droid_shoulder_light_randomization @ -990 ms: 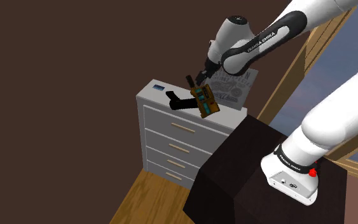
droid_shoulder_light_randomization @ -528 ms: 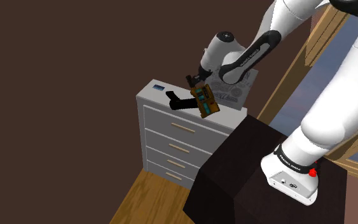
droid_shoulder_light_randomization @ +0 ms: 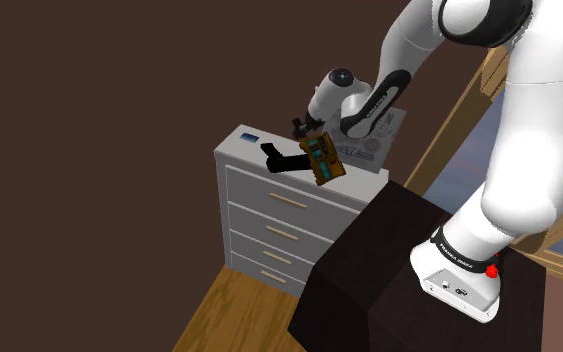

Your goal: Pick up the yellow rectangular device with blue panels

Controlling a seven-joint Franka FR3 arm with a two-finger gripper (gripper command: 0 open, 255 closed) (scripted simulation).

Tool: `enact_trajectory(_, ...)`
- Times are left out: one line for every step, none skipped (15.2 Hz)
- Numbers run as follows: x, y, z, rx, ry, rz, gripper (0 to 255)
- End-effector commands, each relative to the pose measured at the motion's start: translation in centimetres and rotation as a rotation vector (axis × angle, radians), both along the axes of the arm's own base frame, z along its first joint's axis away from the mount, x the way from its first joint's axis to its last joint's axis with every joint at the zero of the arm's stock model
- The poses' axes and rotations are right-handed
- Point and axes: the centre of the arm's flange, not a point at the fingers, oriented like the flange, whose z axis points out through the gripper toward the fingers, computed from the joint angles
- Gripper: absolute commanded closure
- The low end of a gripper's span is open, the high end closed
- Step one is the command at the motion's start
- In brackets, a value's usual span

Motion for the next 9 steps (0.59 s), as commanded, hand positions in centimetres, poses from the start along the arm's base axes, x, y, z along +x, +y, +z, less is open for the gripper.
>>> enact_trajectory(0.1, 0.0, -1.1, -0.001, -0.002, -0.001, 0)
enact_trajectory(0.1, 0.0, -1.6, -0.001, -0.002, -0.001, 0)
enact_trajectory(0.1, 0.0, -2.1, -0.001, -0.002, -0.001, 0)
enact_trajectory(0.1, 0.0, -2.6, -0.001, -0.002, -0.001, 0)
enact_trajectory(0.1, 0.0, -3.5, -0.001, -0.002, -0.001, 0)
enact_trajectory(0.1, 0.0, -3.5, -0.001, -0.002, -0.001, 0)
enact_trajectory(0.1, 0.0, -3.5, -0.001, -0.002, -0.001, 0)
enact_trajectory(0.1, 0.0, -3.5, -0.001, -0.002, -0.001, 255)
enact_trajectory(0.1, 0.0, -3.4, -0.001, -0.002, -0.001, 255)
